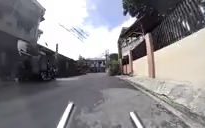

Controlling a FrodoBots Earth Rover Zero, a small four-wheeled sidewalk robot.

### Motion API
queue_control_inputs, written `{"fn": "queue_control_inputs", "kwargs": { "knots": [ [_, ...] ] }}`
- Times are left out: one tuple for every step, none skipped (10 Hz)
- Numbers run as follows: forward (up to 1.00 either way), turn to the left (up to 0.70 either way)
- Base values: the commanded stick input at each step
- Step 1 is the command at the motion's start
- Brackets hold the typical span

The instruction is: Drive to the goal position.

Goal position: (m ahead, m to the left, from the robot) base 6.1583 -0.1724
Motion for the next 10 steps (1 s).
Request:
{"fn": "queue_control_inputs", "kwargs": {
  "knots": [
    [0.85, 0.0],
    [0.85, -0.02],
    [0.85, -0.22],
    [0.85, -0.29],
    [0.85, 0.0],
    [0.85, 0.0],
    [0.85, 0.0],
    [0.85, 0.0],
    [0.85, 0.0],
    [0.85, 0.0]
  ]
}}
